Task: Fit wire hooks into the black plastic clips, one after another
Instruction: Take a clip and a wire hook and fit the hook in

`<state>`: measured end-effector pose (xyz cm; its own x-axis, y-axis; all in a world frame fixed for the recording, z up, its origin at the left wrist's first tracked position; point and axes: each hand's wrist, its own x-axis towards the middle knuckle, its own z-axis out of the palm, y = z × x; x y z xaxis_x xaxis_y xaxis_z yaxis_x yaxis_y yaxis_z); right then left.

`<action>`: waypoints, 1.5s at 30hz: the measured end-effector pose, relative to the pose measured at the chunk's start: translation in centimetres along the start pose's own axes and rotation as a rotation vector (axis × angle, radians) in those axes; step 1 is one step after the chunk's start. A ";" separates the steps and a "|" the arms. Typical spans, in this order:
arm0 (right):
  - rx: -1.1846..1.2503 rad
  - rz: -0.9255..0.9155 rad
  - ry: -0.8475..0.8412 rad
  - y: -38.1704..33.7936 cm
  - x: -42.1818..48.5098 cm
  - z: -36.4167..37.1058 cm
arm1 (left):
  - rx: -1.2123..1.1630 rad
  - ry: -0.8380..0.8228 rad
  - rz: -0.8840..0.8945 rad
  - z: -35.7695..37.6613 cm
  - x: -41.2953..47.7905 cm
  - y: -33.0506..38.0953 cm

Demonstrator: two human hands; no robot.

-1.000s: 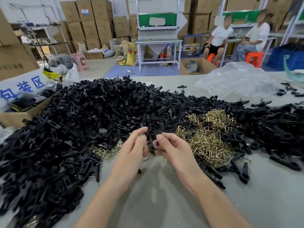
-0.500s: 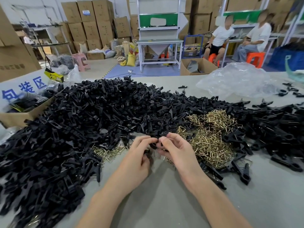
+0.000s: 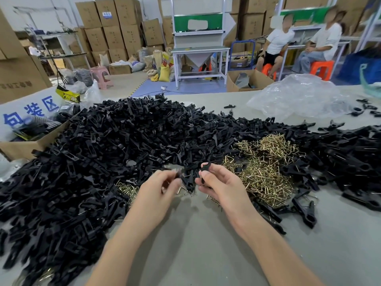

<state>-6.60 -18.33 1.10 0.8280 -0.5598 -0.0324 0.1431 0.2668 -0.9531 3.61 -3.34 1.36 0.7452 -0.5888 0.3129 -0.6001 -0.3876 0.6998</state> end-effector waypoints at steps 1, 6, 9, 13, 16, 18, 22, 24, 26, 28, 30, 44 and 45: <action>-0.003 0.001 -0.018 0.0 -0.1 0.0 | -0.145 0.039 -0.053 0.1 0.0 0.5; -0.080 -0.013 -0.103 0.0 -0.4 0.0 | -0.547 0.041 -0.177 0.6 -0.3 2.6; -0.073 -0.021 -0.108 0.0 -0.4 0.1 | -0.645 0.014 -0.201 0.7 -0.5 3.1; -0.058 -0.034 -0.120 0.1 -0.5 0.2 | -0.640 0.031 -0.191 1.0 -0.6 3.4; -0.054 -0.039 -0.126 0.1 -0.5 0.2 | -0.651 0.045 -0.182 1.0 -0.6 3.3; -0.048 -0.046 -0.133 0.0 -0.5 0.2 | -0.661 0.044 -0.176 0.9 -0.6 3.2; -0.050 -0.056 -0.141 0.0 -0.6 0.1 | -0.644 0.017 -0.166 1.1 -0.6 3.0; -0.042 -0.057 -0.151 0.0 -0.7 0.1 | -0.632 0.010 -0.158 1.0 -0.6 3.0; -0.031 -0.057 -0.166 -0.1 -0.7 0.1 | -0.602 0.013 -0.138 0.8 -0.7 3.0; -0.029 -0.057 -0.181 -0.1 -0.7 0.0 | -0.573 0.009 -0.123 0.6 -0.6 3.1; -0.051 -0.065 -0.198 -0.2 -0.7 -0.1 | -0.556 -0.004 -0.107 0.5 -0.6 3.1; 0.031 -0.166 -0.021 -0.6 0.0 -0.9 | 0.030 0.009 -0.096 0.5 -0.4 0.4; 0.057 -0.164 -0.007 -0.6 0.2 -1.0 | 0.169 -0.054 -0.058 0.6 -0.5 0.2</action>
<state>-7.10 -19.37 1.32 0.7949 -0.5939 0.1242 0.3066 0.2165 -0.9269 2.89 -3.55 0.97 0.7664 -0.5972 0.2367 -0.5999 -0.5335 0.5963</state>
